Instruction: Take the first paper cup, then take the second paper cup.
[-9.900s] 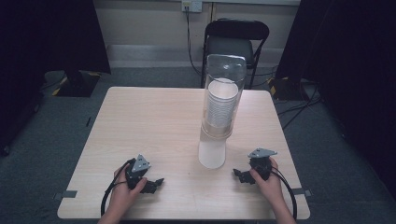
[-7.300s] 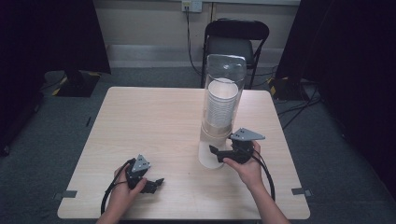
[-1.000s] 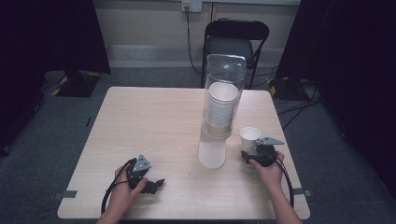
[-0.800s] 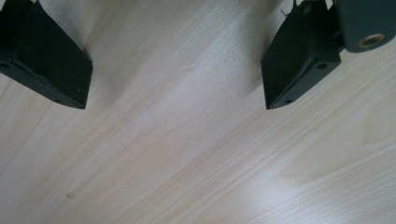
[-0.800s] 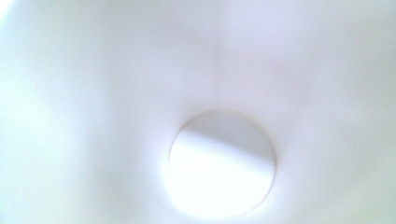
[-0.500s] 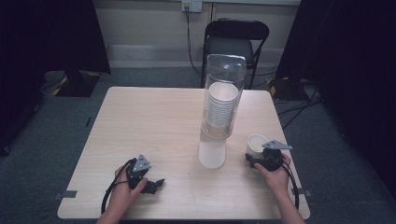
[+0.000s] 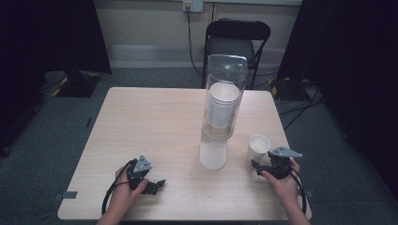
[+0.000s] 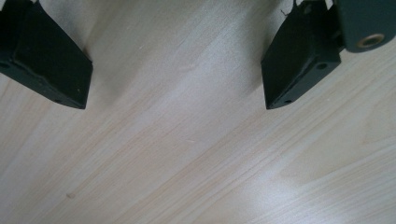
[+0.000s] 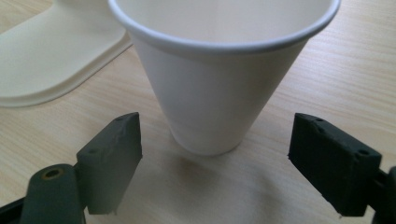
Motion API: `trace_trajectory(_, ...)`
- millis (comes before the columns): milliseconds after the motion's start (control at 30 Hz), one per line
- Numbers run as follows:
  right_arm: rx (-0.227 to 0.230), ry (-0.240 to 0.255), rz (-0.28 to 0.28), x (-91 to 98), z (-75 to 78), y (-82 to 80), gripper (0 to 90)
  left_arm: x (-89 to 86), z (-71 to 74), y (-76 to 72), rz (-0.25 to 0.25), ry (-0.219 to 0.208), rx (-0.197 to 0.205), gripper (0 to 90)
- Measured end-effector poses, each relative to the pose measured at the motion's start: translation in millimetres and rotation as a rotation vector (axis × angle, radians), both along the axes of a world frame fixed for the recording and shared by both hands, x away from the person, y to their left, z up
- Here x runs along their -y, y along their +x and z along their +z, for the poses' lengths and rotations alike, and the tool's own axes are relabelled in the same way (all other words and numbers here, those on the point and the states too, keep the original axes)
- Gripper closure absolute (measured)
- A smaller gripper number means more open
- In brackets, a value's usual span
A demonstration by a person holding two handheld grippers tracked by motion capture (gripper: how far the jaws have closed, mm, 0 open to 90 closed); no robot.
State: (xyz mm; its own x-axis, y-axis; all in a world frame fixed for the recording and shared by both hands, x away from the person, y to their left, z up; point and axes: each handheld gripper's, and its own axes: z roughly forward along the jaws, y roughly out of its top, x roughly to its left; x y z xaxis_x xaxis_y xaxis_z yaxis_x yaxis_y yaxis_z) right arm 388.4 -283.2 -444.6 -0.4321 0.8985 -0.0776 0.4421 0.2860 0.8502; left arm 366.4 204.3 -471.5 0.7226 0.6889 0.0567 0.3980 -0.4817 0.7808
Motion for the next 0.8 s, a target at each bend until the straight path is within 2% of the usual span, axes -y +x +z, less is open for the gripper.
trace_trajectory(133, 0.002, 0.023, 0.016, -1.8, 3.2, -5.1, 17.5, 0.1, -0.1, 0.0, 0.001, -0.001, 0.001, 8.4)
trace_trajectory(167, -0.017, 0.025, -0.011, -3.0, 3.2, -8.0, 15.6, 0.0, 0.0, 0.0, 0.0, 0.0, -0.001, 8.4)
trace_trajectory(300, -0.008, 0.029, -0.017, -6.6, 5.8, -16.0, 14.9, 0.1, -0.2, 0.1, 0.0, -0.001, 0.002, 8.4)
trace_trajectory(400, 0.002, 0.046, 0.007, -11.5, 9.4, -23.1, 15.0, 0.0, 0.0, 0.0, 0.0, 0.0, -0.001, 8.4)
trace_trajectory(533, -0.013, 0.051, 0.049, -20.5, 11.0, -28.6, 16.1, 0.1, -0.1, -0.4, 0.002, -0.001, -0.003, 8.4)
trace_trajectory(667, -0.011, 0.035, 0.081, -32.2, 12.8, -30.7, 16.2, 0.1, -0.1, -0.5, 0.003, -0.001, -0.003, 8.4)
trace_trajectory(800, -0.009, 0.044, 0.11, -41.9, 16.3, -30.9, 16.7, 0.2, -0.1, -0.6, 0.004, -0.002, -0.003, 8.4)
